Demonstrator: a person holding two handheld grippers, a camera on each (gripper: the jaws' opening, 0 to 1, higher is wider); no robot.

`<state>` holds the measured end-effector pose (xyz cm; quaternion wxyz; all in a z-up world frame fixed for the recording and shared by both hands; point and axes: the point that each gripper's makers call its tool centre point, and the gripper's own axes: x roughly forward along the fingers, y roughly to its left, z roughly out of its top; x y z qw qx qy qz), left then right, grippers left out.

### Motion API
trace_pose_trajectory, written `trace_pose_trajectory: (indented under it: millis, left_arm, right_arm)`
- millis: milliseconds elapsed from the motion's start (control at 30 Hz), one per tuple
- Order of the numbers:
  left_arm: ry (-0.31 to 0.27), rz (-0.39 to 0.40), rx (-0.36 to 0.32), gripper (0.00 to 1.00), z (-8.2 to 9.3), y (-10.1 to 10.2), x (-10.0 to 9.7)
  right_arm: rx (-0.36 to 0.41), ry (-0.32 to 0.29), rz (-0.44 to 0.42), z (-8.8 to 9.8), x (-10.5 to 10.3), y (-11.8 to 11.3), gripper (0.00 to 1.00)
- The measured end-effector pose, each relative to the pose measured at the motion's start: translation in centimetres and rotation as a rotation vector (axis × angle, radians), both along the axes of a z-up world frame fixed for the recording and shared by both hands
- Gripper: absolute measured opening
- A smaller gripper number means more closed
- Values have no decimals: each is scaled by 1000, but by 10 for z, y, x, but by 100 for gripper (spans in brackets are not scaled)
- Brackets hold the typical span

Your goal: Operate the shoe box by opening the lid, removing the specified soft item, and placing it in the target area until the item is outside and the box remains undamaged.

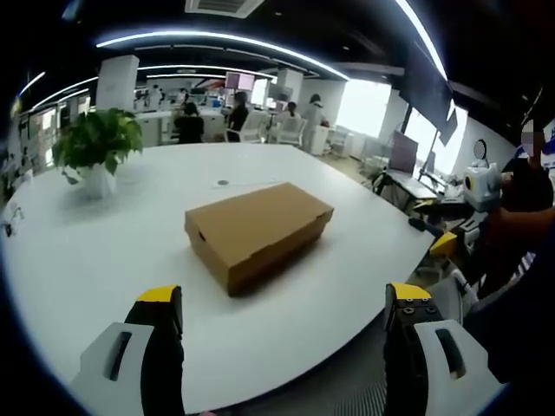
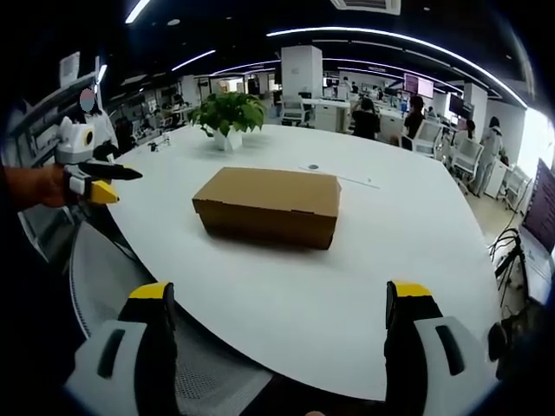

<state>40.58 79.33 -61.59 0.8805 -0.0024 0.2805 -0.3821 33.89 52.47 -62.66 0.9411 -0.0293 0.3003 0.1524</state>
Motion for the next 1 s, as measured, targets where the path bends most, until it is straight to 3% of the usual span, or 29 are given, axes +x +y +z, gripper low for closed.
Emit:
trace_pose_trajectory:
  millis: [433,1000]
  left_arm:
    - [8,4,18,99,-7,-3,12]
    - [16,4,26,99,-17,-12,49]
  right_arm:
    - [-9,22,23,-11,22,-2,96]
    - [-23,36,59,-20,68,-4,96]
